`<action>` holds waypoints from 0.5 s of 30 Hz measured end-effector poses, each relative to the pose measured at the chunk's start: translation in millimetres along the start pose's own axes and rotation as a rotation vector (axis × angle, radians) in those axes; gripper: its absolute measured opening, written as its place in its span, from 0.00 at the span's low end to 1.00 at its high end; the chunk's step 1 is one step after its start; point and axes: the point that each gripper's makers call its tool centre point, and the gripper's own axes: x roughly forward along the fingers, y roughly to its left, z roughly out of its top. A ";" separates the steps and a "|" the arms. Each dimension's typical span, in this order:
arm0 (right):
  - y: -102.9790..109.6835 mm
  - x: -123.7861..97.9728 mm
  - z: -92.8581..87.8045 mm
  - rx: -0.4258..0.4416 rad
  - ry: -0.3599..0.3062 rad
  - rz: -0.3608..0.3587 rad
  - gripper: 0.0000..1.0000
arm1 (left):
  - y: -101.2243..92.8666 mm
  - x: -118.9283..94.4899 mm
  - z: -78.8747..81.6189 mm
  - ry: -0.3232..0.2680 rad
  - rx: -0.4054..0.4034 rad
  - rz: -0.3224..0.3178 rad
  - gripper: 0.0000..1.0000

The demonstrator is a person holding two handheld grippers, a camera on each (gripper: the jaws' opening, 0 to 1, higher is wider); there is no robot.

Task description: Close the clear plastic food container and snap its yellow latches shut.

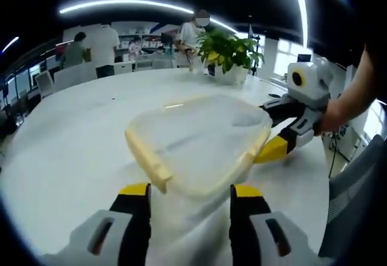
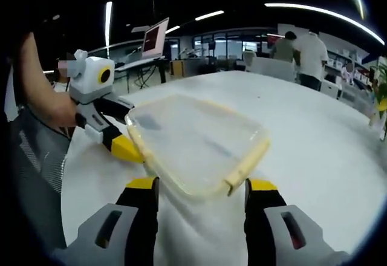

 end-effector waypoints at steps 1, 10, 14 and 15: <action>0.3 1.2 0.6 0.002 0.001 -0.002 0.55 | 1.5 -0.5 -0.7 0.001 0.005 -0.004 0.45; 6.3 16.2 6.8 -0.001 0.024 -0.031 0.56 | 18.5 -4.0 -5.7 0.020 0.009 -0.027 0.43; 7.5 21.0 9.3 -0.015 0.045 -0.035 0.55 | 25.5 -5.4 -6.7 0.026 0.016 -0.041 0.42; 7.5 22.4 9.2 -0.018 0.050 -0.038 0.55 | 26.8 -5.3 -6.7 0.027 0.018 -0.044 0.42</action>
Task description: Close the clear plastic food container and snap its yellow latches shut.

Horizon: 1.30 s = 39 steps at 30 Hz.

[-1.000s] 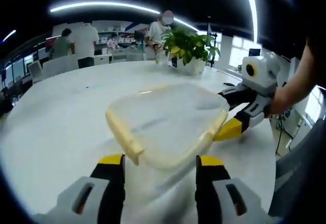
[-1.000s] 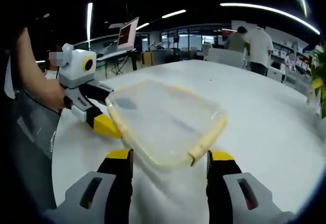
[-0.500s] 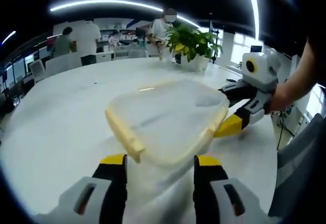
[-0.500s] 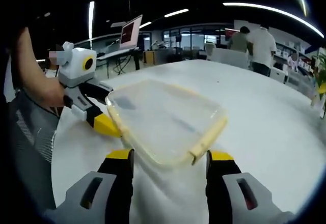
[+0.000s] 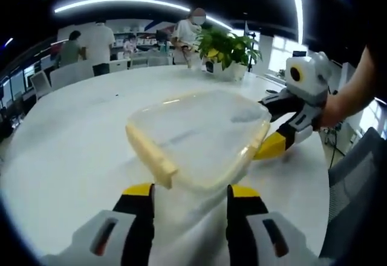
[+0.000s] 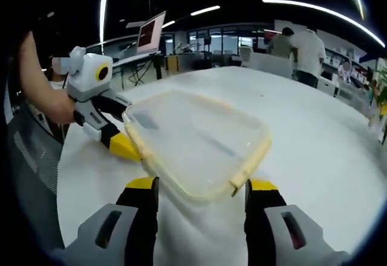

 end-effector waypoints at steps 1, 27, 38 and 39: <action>0.2 0.7 0.3 -0.002 0.003 -0.002 0.55 | 1.6 -0.2 -0.1 0.001 0.003 -0.004 0.42; -12.6 43.3 26.4 0.006 0.028 -0.058 0.52 | 54.9 10.1 5.7 0.036 0.057 -0.024 0.38; -14.3 63.8 39.3 0.034 0.022 -0.089 0.51 | 80.7 13.6 10.0 0.042 0.071 -0.019 0.38; -14.7 66.0 40.5 0.035 0.018 -0.092 0.51 | 83.9 13.9 10.5 0.041 0.070 -0.018 0.39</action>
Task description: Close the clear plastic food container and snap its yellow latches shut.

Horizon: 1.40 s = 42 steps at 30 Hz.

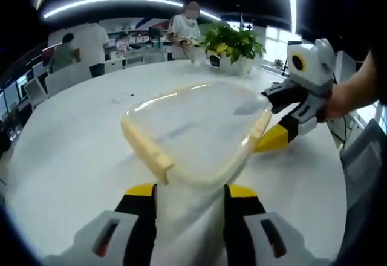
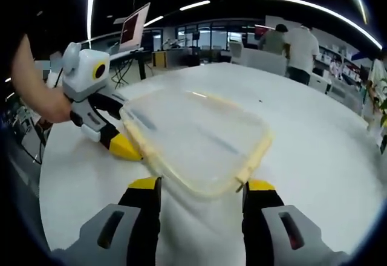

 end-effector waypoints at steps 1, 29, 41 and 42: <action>-0.7 2.2 1.3 0.002 -0.004 -0.001 0.51 | 3.1 0.2 0.3 -0.003 -0.005 -0.001 0.39; -14.2 13.5 5.9 -0.045 -0.013 0.019 0.47 | 17.7 8.8 7.3 -0.045 -0.052 0.017 0.41; -5.6 14.5 3.4 0.013 -0.062 0.092 0.77 | 13.3 8.5 13.2 -0.114 -0.096 -0.011 0.58; -4.9 14.7 3.0 0.013 -0.065 0.095 0.80 | 13.0 9.7 14.0 -0.120 -0.102 -0.009 0.65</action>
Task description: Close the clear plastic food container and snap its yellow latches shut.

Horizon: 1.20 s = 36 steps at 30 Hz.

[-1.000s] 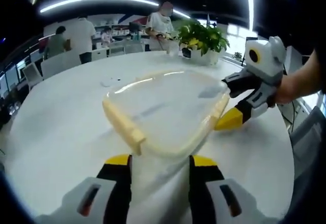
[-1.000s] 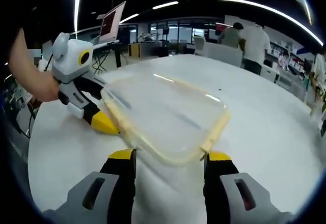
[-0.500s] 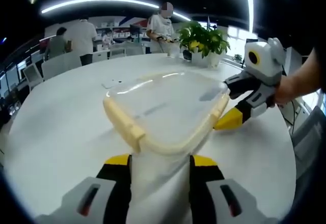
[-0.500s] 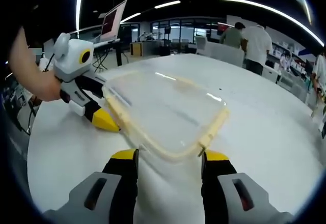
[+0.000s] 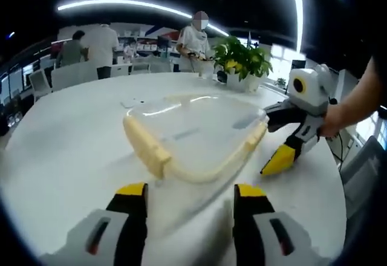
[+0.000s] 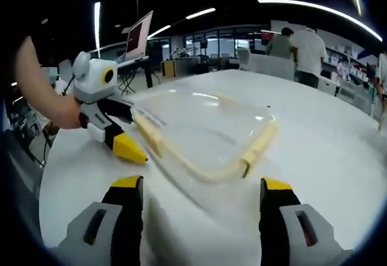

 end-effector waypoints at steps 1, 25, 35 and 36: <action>0.2 0.5 -0.5 0.002 -0.003 -0.001 0.83 | 1.0 0.9 0.1 -0.001 -0.004 0.011 0.75; 8.2 -17.0 10.3 0.108 -0.087 0.014 0.99 | -4.7 -21.4 7.0 -0.048 -0.042 0.098 0.99; 6.0 -44.2 12.0 0.080 -0.105 -0.028 0.96 | -1.2 -43.4 4.3 -0.055 -0.086 0.162 0.97; 4.6 -46.8 12.2 0.075 -0.107 -0.038 0.95 | 0.3 -46.2 3.7 -0.058 -0.084 0.171 0.97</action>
